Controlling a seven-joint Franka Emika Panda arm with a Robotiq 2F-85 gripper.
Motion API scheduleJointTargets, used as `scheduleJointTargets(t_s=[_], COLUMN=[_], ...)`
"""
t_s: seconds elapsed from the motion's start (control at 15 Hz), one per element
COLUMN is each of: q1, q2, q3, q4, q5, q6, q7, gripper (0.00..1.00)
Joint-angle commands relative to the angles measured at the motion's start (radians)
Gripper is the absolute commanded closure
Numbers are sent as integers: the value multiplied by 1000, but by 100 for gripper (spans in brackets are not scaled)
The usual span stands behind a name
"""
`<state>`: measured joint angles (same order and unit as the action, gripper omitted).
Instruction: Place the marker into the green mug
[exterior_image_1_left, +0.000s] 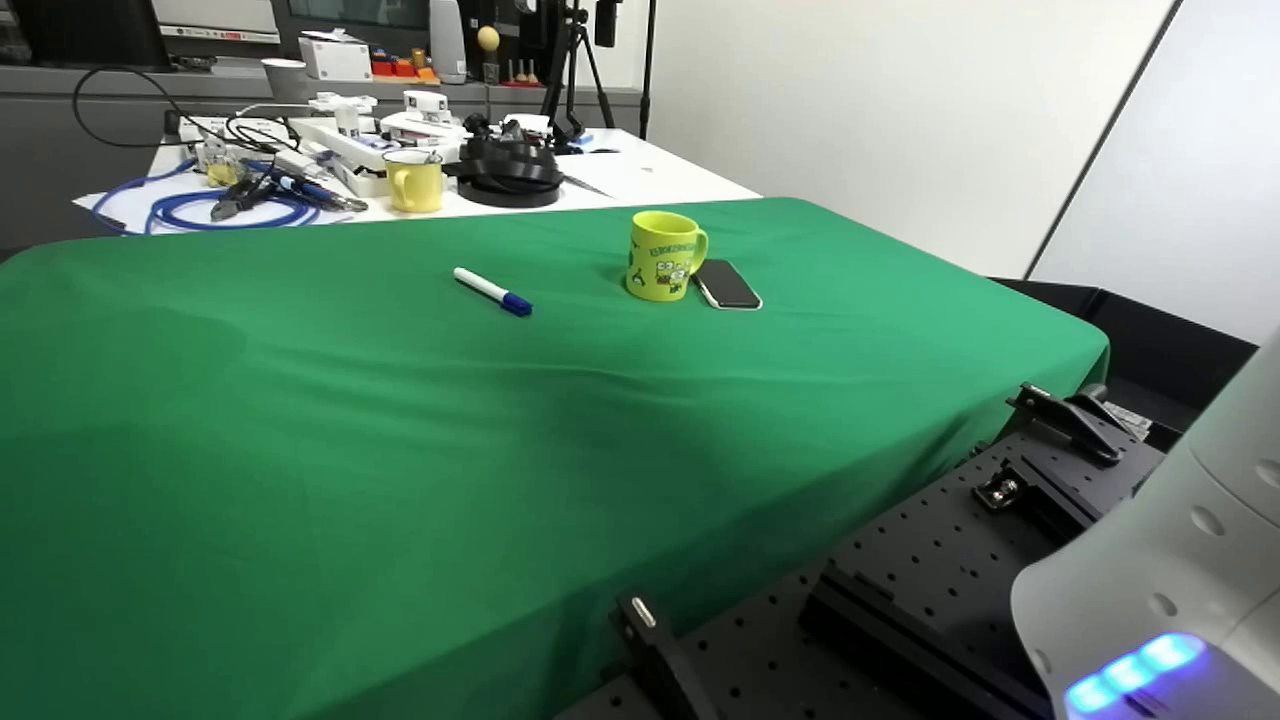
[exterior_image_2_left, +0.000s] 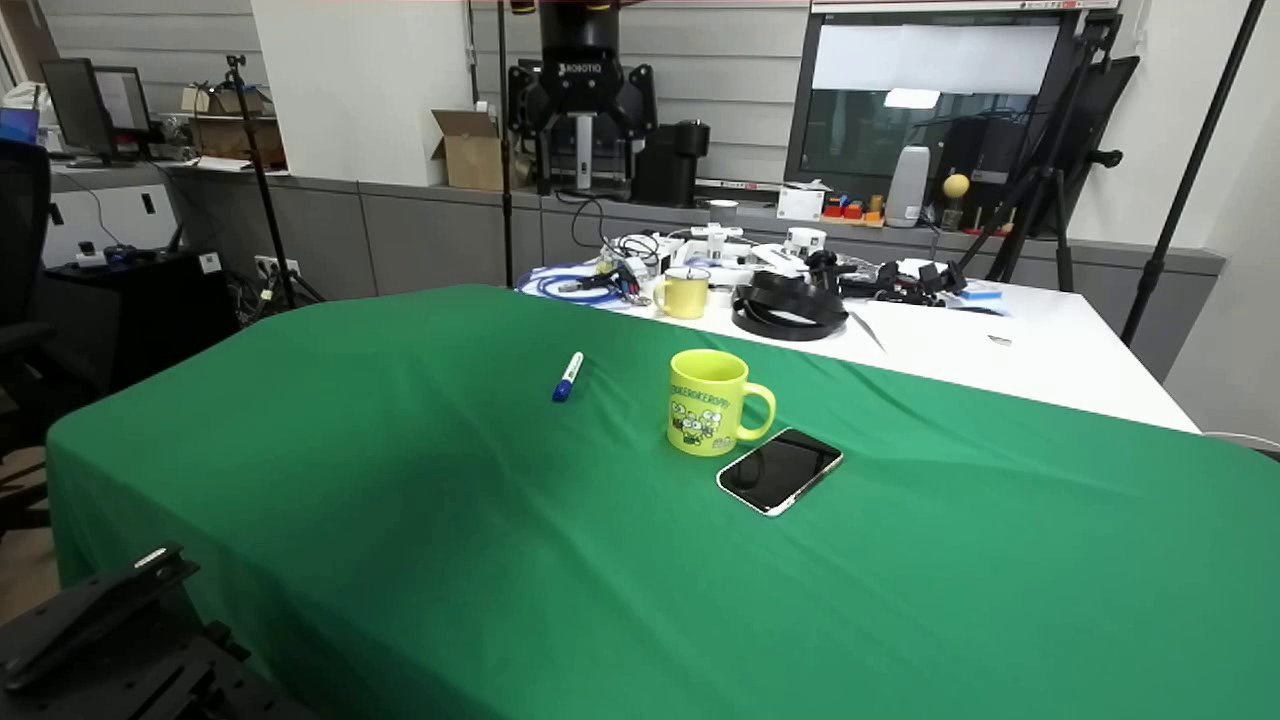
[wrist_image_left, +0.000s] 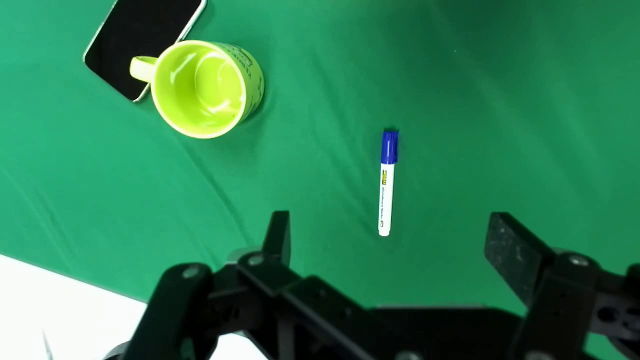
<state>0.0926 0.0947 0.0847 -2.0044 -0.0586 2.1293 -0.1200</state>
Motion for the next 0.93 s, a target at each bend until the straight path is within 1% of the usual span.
scheduleJointTargets(t_s=[0.0,0.27,0.4,0.53,0.67,0.87], q1=[12,36,53,84,112,137], q2=[46,132,188,252,320,395], q3=[8,23,27,6,-22,-58], q4=[-20,-79,-98,-103,-89,-66], q5=[-34,-31,-35,-97,-156,-194], q6=[108,297,363,403,415,418], q7=[51,60,70,128,187,242], gripper=[0,0,0,0,0,0])
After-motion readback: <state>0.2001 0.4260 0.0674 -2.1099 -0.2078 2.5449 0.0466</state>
